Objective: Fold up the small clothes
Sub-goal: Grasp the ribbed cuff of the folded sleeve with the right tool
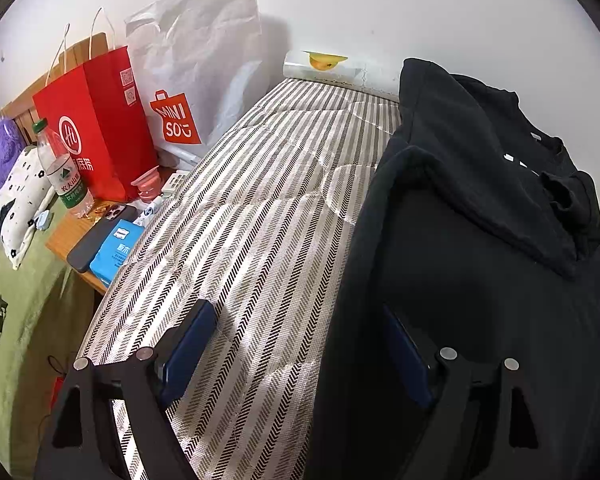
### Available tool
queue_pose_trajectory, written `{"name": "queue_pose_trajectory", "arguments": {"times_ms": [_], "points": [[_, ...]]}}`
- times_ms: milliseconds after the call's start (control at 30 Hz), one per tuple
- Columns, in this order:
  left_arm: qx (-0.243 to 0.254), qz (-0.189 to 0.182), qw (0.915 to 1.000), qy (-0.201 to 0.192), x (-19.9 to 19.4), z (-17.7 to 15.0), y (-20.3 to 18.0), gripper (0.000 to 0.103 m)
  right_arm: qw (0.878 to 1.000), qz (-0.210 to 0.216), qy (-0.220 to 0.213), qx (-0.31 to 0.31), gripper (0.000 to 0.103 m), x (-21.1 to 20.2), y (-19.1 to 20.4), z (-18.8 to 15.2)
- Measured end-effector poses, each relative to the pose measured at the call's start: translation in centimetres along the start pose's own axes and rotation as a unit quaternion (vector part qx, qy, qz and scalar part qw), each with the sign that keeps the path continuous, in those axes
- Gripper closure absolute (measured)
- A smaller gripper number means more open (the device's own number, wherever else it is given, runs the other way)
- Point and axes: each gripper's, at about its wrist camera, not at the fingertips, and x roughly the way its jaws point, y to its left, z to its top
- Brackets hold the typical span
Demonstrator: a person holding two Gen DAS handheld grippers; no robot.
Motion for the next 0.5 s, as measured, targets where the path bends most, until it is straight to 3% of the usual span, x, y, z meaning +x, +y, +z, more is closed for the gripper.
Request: {"name": "queue_pose_trajectory", "arguments": {"times_ms": [33, 100, 167, 367, 500], "points": [[0.0, 0.0, 1.0, 0.0, 0.0, 0.0, 0.0, 0.021, 1.0, -0.008, -0.007, -0.013, 0.08, -0.7, 0.0, -0.1], [-0.001, -0.001, 1.0, 0.0, 0.0, 0.0, 0.0, 0.021, 0.999, -0.003, -0.02, -0.033, 0.05, -1.8, 0.6, -0.1], [0.0, -0.001, 1.0, 0.0, 0.0, 0.0, 0.0, 0.021, 0.998, 0.012, -0.033, -0.055, 0.033, -2.4, 1.4, 0.2], [0.0, 0.0, 1.0, 0.0, 0.0, 0.0, 0.0, 0.02, 0.982, 0.025, -0.069, -0.176, 0.032, -1.9, 8.0, -0.1], [0.003, -0.006, 1.0, -0.003, -0.1, 0.0, 0.0, 0.02, 0.959, 0.042, -0.078, -0.269, 0.027, -0.9, 13.5, -1.2]]}}
